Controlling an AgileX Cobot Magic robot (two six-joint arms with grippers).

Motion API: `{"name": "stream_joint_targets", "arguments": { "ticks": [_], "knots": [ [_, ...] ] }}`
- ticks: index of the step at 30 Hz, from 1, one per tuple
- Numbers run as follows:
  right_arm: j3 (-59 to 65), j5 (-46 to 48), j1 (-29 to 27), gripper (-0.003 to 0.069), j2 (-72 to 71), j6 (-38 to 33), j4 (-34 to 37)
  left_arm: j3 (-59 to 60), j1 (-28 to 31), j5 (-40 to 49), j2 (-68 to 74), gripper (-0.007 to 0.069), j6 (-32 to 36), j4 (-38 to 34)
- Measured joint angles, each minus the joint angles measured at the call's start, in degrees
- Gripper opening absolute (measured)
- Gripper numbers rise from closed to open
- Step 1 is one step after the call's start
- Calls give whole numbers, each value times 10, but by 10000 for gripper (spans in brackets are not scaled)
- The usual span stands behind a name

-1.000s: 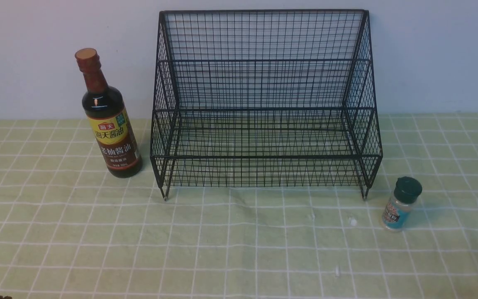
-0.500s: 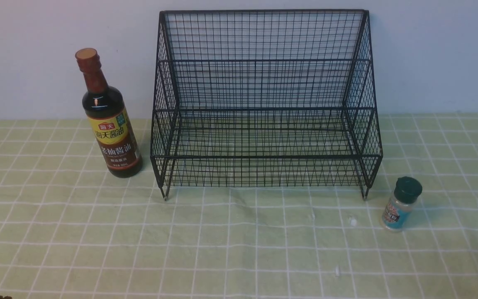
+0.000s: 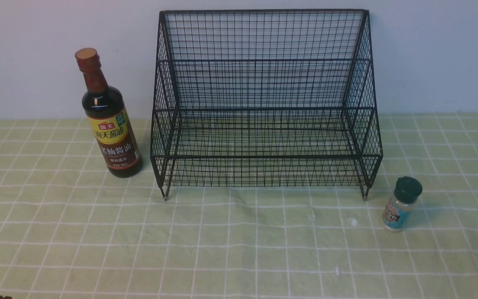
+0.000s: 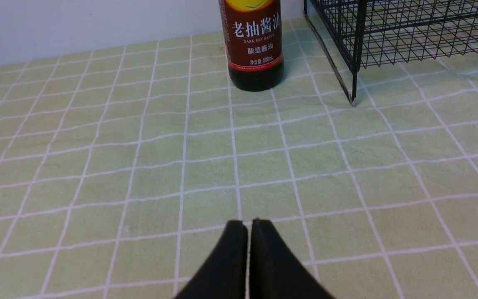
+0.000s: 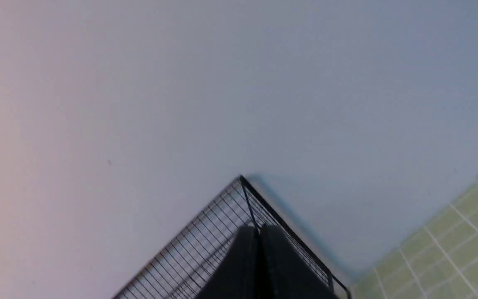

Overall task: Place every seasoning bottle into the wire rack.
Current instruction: Use the right arm to grab the condiment bottle closest to it

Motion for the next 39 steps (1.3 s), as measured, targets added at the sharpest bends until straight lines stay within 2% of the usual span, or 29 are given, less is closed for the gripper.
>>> {"name": "stream_joint_targets", "arguments": {
  "ticks": [2, 5, 6, 9, 15, 17, 23, 30, 33, 34, 35, 39],
  "knots": [
    [-51, 53, 2, -15, 6, -9, -9, 0, 0, 0, 0, -6, 0, 0],
    [-175, 189, 6, -15, 75, -48, -62, 0, 0, 0, 0, -6, 0, 0],
    [-183, 199, 6, -15, 82, -50, -62, 0, 0, 0, 0, -6, 0, 0],
    [-324, 385, 6, -15, 227, -107, -94, 0, 0, 0, 0, -6, 0, 0],
    [-496, 598, 6, -15, 470, -198, -105, 0, 0, 0, 0, -6, 0, 0],
    [-540, 640, 7, -15, 540, -213, -105, 0, 0, 0, 0, -6, 0, 0],
    [-611, 653, 45, -12, 702, -245, -125, 0, 0, 0, 0, -6, 0, 0],
    [-635, 621, 91, 11, 792, -215, -191, 0, 0, 0, 0, -6, 0, 0],
    [-635, 606, 100, 77, 819, -213, -212, 0, 0, 0, 0, -6, 0, 0],
    [-635, 599, 102, 119, 831, -213, -216, 0, 0, 0, 0, -6, 0, 0],
    [-635, 598, 102, 127, 833, -213, -216, 0, 0, 0, 0, -6, 0, 0],
    [-636, 563, 103, 346, 880, -212, -219, 0, 0, 0, 0, -6, 0, 0]
  ]
}}
